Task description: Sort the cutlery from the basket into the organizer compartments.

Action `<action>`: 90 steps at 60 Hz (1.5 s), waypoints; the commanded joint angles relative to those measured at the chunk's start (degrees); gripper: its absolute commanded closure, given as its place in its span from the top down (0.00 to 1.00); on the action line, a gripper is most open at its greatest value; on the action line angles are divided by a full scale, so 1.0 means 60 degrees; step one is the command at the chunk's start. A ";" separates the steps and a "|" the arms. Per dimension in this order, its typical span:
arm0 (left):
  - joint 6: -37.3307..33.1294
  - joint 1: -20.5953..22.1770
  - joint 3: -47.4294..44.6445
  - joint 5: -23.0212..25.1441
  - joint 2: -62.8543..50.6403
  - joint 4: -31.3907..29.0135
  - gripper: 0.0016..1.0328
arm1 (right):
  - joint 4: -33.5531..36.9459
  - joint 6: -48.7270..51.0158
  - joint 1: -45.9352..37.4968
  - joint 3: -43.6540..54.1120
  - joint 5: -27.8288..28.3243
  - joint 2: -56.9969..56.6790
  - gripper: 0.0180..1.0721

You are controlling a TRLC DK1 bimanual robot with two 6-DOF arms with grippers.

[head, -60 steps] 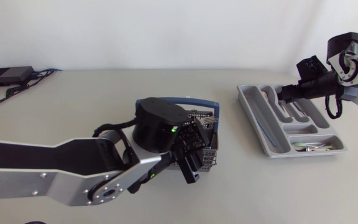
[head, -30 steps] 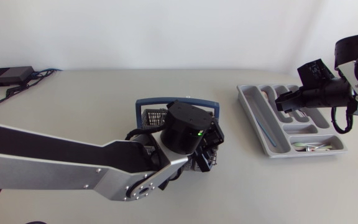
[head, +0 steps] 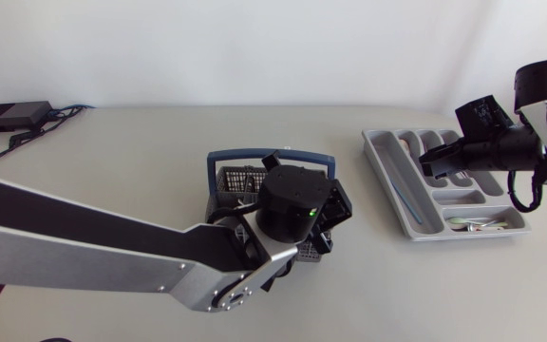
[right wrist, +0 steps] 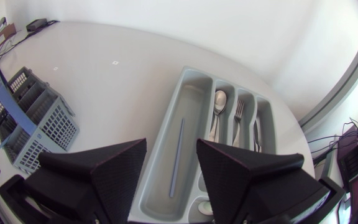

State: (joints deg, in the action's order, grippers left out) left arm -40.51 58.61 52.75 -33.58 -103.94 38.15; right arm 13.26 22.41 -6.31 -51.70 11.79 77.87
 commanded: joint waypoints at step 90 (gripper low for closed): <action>-0.0748 0.0412 -0.2918 0.0749 0.5077 0.2694 0.03 | 0.0515 -0.0191 0.2853 0.1278 0.0496 -0.3441 0.61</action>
State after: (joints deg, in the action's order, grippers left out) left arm -46.87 61.56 31.81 -29.36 -76.73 54.00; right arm 15.33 22.33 9.41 -45.15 13.65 59.79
